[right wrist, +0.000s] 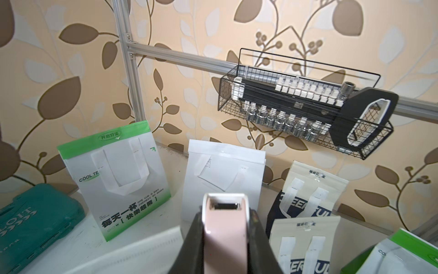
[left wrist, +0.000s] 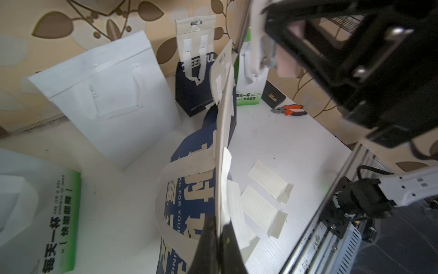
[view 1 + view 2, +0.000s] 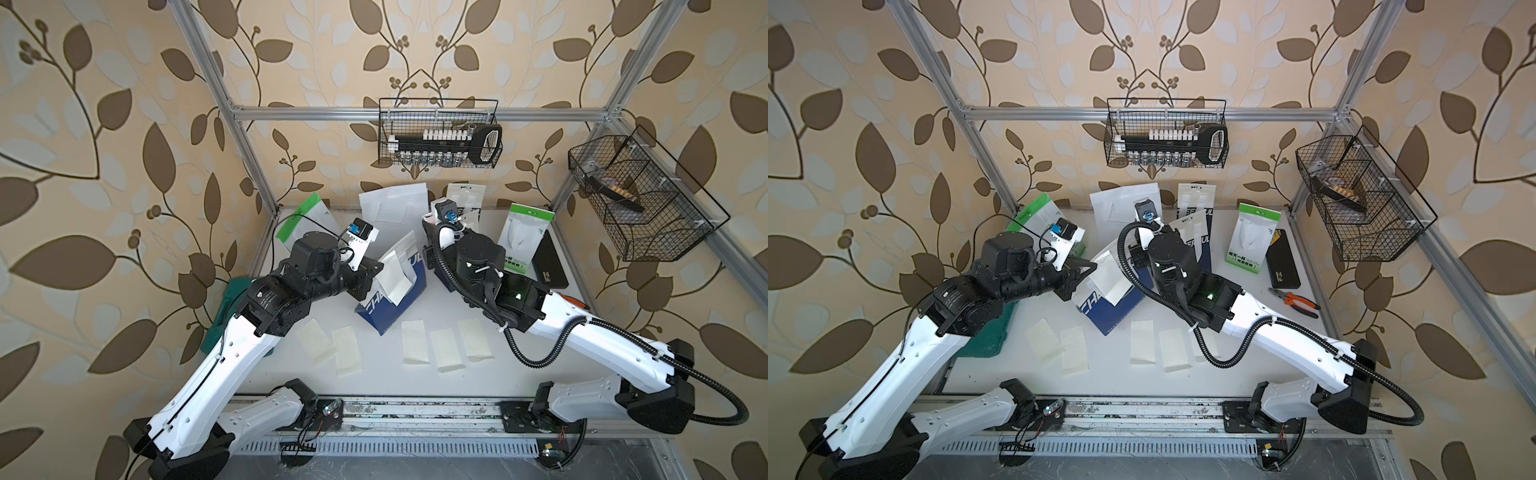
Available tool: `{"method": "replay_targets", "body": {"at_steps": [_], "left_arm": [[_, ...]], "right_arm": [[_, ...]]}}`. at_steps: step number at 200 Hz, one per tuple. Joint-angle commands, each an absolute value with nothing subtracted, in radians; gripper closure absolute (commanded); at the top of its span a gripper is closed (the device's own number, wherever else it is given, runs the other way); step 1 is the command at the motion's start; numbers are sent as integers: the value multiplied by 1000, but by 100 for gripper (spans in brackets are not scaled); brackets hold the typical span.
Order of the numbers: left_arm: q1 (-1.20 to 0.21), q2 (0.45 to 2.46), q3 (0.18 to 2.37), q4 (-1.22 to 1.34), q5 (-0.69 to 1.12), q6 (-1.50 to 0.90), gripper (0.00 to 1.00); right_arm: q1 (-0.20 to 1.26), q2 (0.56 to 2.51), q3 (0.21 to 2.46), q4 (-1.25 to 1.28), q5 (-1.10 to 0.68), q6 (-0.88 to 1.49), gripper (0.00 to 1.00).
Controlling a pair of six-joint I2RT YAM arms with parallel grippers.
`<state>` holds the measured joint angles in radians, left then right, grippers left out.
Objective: Staple the receipts to the bags
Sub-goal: Pick up the stapler from the takeout bag, then place the takeout bag at the center of the board.
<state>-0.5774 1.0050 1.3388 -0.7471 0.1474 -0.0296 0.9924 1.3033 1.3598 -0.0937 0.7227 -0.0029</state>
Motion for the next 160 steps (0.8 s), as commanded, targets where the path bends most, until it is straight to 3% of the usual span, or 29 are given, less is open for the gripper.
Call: {"method": "replay_targets", "body": {"at_steps": [1, 45, 107, 160], "left_arm": [[-577, 988, 1326, -701, -18, -51, 100], [-438, 1049, 1264, -576, 86, -81, 100], [-341, 1180, 1289, -548, -25, -98, 100], [-302, 1282, 1310, -499, -9, -115, 100]], "right_arm": [[991, 1238, 1306, -90, 774, 32, 100], [981, 1171, 1242, -136, 776, 74, 100], [966, 1082, 1179, -146, 788, 78, 100], [954, 1058, 1169, -150, 781, 84, 100]]}}
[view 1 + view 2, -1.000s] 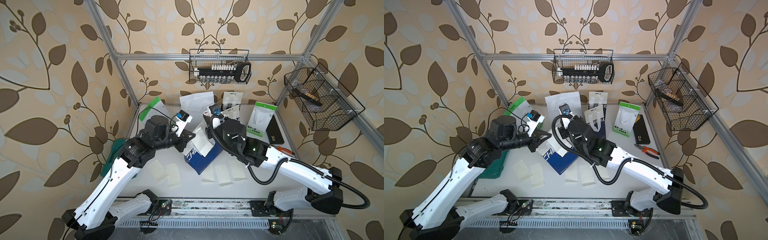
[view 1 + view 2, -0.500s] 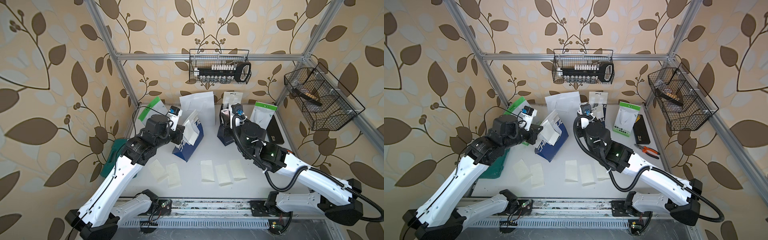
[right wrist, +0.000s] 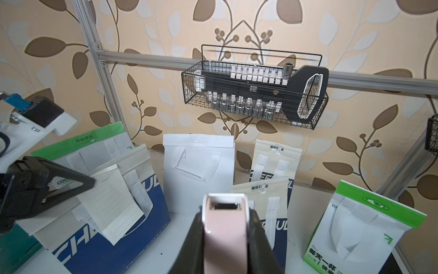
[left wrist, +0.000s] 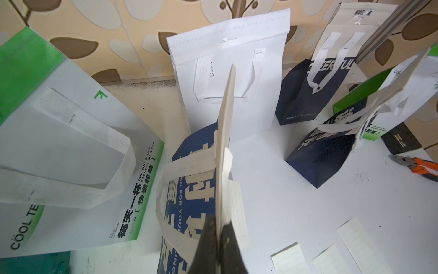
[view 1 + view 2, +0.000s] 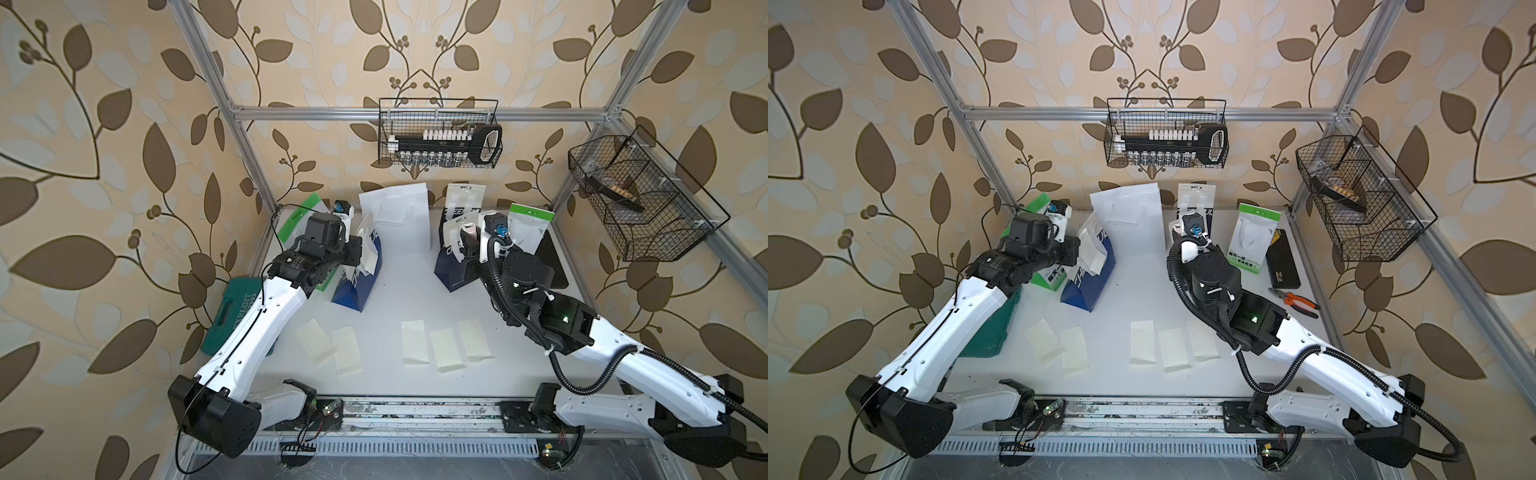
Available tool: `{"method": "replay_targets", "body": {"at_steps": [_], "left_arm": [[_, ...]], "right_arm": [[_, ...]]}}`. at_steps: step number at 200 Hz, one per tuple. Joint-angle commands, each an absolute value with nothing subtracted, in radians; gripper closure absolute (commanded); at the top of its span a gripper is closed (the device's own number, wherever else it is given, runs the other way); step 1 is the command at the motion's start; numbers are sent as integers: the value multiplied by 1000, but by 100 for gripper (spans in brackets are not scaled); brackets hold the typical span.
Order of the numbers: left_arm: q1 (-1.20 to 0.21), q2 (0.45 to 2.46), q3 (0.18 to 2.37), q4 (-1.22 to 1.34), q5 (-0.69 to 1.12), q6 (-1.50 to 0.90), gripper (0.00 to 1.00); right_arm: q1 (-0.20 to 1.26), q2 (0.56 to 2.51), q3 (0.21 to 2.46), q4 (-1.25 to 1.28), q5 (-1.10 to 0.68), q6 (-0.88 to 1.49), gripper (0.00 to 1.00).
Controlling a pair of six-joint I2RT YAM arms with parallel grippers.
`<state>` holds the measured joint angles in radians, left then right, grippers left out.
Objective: Staple the receipts to the bags
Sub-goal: Place the takeout bag at the center of the board.
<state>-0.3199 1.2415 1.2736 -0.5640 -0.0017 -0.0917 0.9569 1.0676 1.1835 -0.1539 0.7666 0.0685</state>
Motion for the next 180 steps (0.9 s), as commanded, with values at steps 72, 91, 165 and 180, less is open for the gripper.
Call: {"method": "replay_targets", "body": {"at_steps": [72, 91, 165, 180], "left_arm": [[-283, 1423, 1359, -363, 3, -134, 100], [-283, 1488, 1415, -371, 1, -135, 100], [-282, 1499, 1470, -440, 62, -164, 37], [-282, 1473, 1480, -449, 66, -172, 19]], "right_arm": [[952, 1029, 1156, -167, 785, 87, 100], [952, 1023, 1155, -176, 789, 86, 100], [951, 1022, 1148, -197, 764, 102, 100], [948, 1024, 1152, -211, 747, 113, 100]]}}
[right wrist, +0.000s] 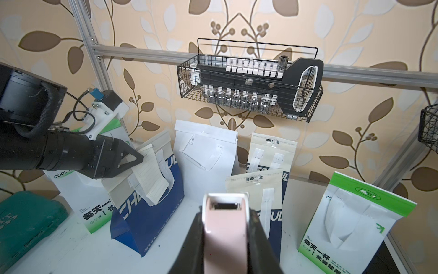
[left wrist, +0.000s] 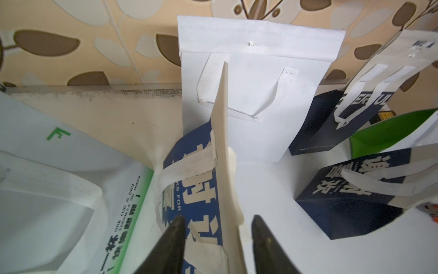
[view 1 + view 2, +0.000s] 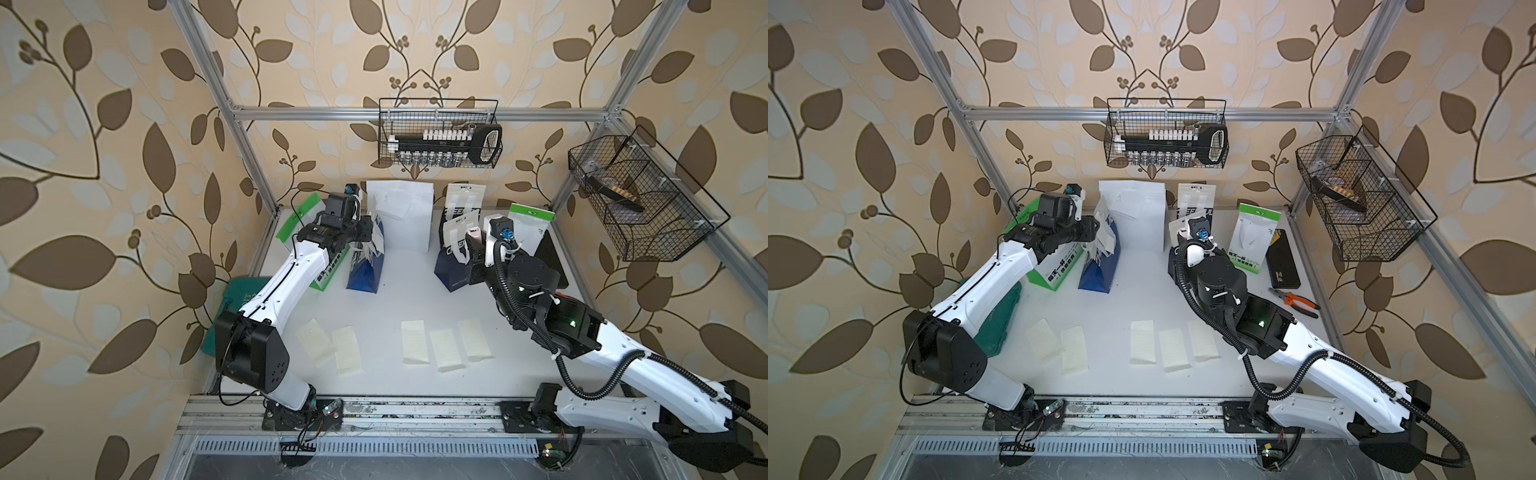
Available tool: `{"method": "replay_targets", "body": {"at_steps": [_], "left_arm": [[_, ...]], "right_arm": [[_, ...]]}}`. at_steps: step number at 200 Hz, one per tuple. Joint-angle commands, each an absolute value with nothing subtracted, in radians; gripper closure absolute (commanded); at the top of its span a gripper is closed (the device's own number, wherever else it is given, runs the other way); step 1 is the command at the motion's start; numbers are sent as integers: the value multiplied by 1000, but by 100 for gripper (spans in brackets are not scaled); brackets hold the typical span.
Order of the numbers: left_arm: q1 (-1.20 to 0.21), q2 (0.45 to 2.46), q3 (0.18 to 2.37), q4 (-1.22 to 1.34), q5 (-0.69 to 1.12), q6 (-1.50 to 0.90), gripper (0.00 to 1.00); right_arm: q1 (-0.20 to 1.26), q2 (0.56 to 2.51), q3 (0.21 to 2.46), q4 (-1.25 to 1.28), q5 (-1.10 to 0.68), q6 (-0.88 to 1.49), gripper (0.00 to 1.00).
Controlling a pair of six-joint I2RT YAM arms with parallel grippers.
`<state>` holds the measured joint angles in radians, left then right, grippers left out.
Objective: Staple the receipts to the bags
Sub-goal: Place the takeout bag at the center of the board, then pick up the takeout bag at the center of the board.
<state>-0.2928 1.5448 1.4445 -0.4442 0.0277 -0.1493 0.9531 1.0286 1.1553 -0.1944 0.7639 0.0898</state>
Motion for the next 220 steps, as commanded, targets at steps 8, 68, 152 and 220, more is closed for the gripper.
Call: {"method": "replay_targets", "body": {"at_steps": [8, 68, 152, 220], "left_arm": [[-283, 1459, 1489, -457, 68, -174, 17], [-239, 1309, 1559, -558, -3, -197, 1], [65, 1333, 1620, -666, 69, -303, 4], [98, 1505, 1716, -727, -65, -288, 10]], "right_arm": [[947, 1025, 1154, -222, 743, 121, 100], [947, 1011, 1137, -262, 712, 147, 100], [942, 1002, 1132, -360, 620, 176, 100], [896, 993, 1111, -407, 494, 213, 100]]}}
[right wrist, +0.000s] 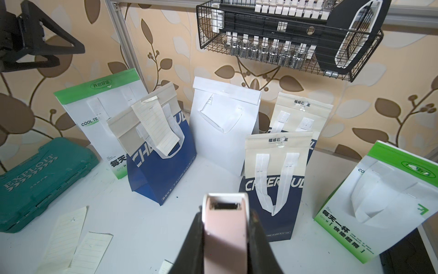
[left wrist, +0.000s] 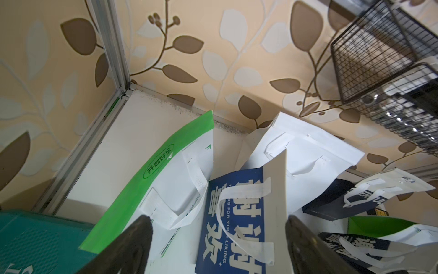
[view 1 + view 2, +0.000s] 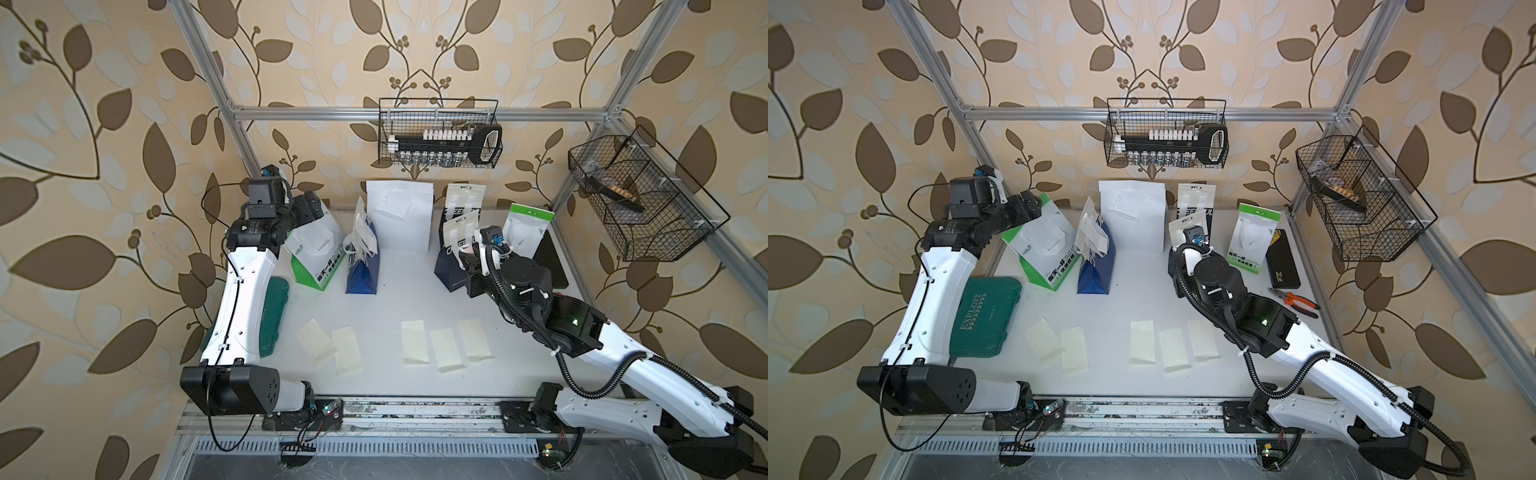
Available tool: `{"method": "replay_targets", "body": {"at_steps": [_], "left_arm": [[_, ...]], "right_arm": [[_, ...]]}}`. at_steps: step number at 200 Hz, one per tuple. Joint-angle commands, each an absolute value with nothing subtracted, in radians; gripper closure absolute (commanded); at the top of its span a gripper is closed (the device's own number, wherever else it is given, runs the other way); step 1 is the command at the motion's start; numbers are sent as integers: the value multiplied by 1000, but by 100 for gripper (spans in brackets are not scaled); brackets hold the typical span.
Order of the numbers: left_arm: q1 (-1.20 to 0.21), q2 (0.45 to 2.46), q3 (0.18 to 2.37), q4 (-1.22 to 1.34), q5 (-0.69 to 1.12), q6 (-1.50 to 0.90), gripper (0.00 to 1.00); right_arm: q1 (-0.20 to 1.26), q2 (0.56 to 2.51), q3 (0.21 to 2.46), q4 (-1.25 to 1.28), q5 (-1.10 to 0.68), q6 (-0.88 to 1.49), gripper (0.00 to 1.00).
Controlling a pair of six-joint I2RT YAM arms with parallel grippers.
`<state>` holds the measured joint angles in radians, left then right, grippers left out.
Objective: Staple the receipts to the bags
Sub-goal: Pick up the takeout bag at the center of the board.
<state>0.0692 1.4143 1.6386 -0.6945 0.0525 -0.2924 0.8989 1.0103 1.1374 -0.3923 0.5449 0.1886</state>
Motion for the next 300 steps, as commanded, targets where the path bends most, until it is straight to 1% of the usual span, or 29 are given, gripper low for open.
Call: {"method": "replay_targets", "body": {"at_steps": [1, 15, 40, 56, 70, 86, 106, 125, 148, 168, 194, 208, 224, 228, 235, 258, 280, 300], "left_arm": [[99, 1508, 1719, -727, -69, -288, 10], [105, 1542, 1735, -704, -97, -293, 11], [107, 1544, 1727, -617, -127, -272, 9], [108, 1602, 1791, -667, -146, -242, 11], [110, 1651, 1827, -711, -157, -219, 15], [112, 1650, 1788, -684, -136, -202, 18], [113, 1621, 1696, -620, -110, -205, 19], [116, 1627, 1659, -612, -101, -211, 21], [117, 1629, 1630, -598, -75, -203, 27], [116, 1624, 1609, -587, -67, -190, 39], [118, 1618, 1603, -589, -79, -174, 63], [119, 1615, 1605, -589, -93, -162, 72], [119, 1614, 1611, -593, -121, -149, 85], [119, 1613, 1611, -591, -130, -145, 89], [119, 1611, 1616, -593, -153, -141, 100], [119, 1581, 1621, -578, -219, -140, 100], [109, 1491, 1633, -526, -244, -140, 100], [60, 1406, 1712, -513, -281, -116, 100]], "right_arm": [[897, 994, 1111, -407, 493, 213, 100], [896, 989, 1104, -404, 483, 215, 100], [895, 967, 1081, -395, 480, 218, 100], [893, 955, 1061, -389, 481, 218, 100], [888, 944, 1045, -381, 475, 219, 100], [880, 927, 1030, -371, 470, 220, 100], [852, 911, 1021, -371, 448, 218, 100], [818, 895, 1016, -372, 413, 224, 100], [796, 872, 1007, -376, 407, 225, 100], [784, 864, 1002, -375, 399, 228, 100], [779, 862, 1000, -375, 396, 228, 100], [775, 864, 1000, -372, 395, 232, 100], [774, 864, 1000, -366, 393, 233, 100], [774, 865, 1000, -365, 394, 234, 100], [774, 867, 1000, -364, 390, 235, 100], [773, 868, 1000, -364, 390, 237, 100], [773, 871, 1002, -362, 392, 239, 100], [774, 882, 1003, -358, 388, 241, 100]]}}
